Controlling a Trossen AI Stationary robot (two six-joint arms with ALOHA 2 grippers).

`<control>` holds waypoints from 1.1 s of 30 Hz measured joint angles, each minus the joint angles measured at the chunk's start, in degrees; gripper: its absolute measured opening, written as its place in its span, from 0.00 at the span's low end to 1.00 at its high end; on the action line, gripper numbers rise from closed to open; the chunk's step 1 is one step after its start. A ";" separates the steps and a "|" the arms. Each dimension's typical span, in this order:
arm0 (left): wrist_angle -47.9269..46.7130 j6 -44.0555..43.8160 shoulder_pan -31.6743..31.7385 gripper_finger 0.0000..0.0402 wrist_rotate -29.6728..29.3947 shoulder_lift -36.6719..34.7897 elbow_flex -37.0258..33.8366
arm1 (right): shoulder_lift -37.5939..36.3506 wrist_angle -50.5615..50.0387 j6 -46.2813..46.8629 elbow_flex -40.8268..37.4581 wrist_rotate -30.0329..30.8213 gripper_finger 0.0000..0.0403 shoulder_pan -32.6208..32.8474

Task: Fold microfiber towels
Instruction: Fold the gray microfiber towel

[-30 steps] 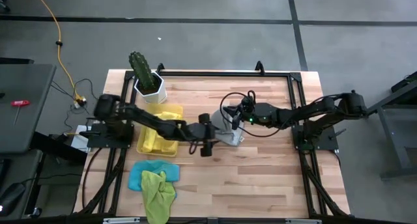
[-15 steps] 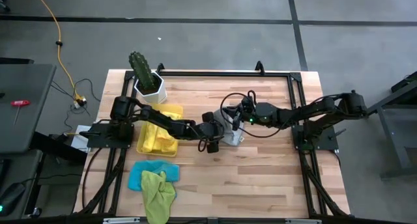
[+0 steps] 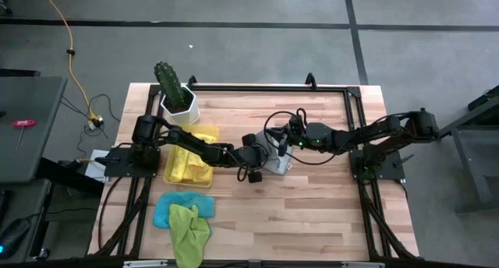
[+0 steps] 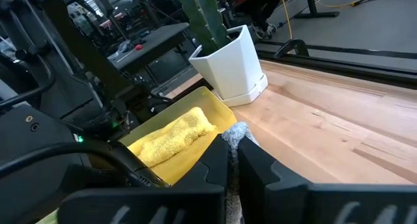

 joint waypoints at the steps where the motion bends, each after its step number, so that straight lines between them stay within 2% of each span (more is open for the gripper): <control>1: -1.03 0.37 -0.04 0.03 0.21 -0.29 0.00 | 0.00 0.00 -0.09 0.01 0.11 0.00 0.00; 6: -7.63 0.39 -0.06 0.01 0.37 -4.45 0.00 | 0.00 0.04 -3.00 0.01 0.98 0.04 0.00; 11: -13.44 -0.05 -0.05 0.00 0.40 -7.62 0.00 | -0.04 -1.68 -5.48 0.01 1.75 0.15 0.01; 20: -16.16 -0.07 0.27 0.00 2.38 -8.17 -0.03 | -0.04 -10.51 -8.85 0.01 10.76 0.42 0.02; 24: -16.26 -0.07 0.42 0.00 2.27 -8.17 -0.02 | -0.73 -10.92 -9.85 0.01 16.80 0.50 0.03; 26: -16.50 -0.07 0.46 0.00 1.97 -8.17 -0.03 | -2.02 -10.86 -11.88 0.01 17.38 0.52 0.55; 28: -16.97 -0.07 0.44 0.00 1.52 -8.17 -0.02 | -3.91 -11.71 -13.60 0.01 16.19 0.52 1.86; 29: -17.12 -0.05 0.46 0.00 1.44 -8.17 -0.02 | -4.89 -12.81 -14.00 0.01 13.73 0.52 2.58; 33: -17.13 -0.05 0.48 0.00 1.44 -8.17 -0.02 | -8.23 -24.94 -9.23 0.05 -3.36 0.52 4.76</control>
